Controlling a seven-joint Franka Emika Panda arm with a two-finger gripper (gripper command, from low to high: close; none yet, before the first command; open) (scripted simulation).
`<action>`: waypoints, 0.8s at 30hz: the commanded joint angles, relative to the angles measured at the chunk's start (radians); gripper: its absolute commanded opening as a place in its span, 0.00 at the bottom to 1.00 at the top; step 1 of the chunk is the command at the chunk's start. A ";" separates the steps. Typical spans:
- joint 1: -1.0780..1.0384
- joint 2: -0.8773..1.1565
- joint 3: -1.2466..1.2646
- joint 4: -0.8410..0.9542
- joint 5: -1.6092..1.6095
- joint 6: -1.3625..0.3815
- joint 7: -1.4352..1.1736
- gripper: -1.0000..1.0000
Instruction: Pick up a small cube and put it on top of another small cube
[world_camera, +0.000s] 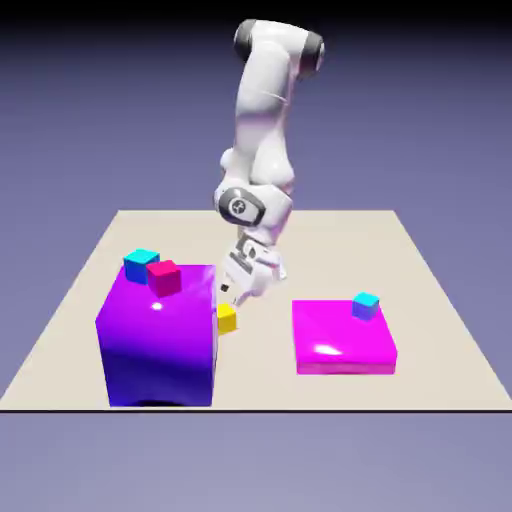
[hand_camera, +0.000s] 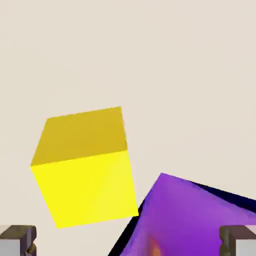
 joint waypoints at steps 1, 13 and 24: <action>-0.009 0.003 0.007 -0.002 -0.018 -0.001 -0.002 0.50; -0.016 0.401 -0.092 0.101 -0.243 -0.312 0.087 0.50; -0.012 0.218 -0.047 0.054 -0.140 -0.169 0.046 0.00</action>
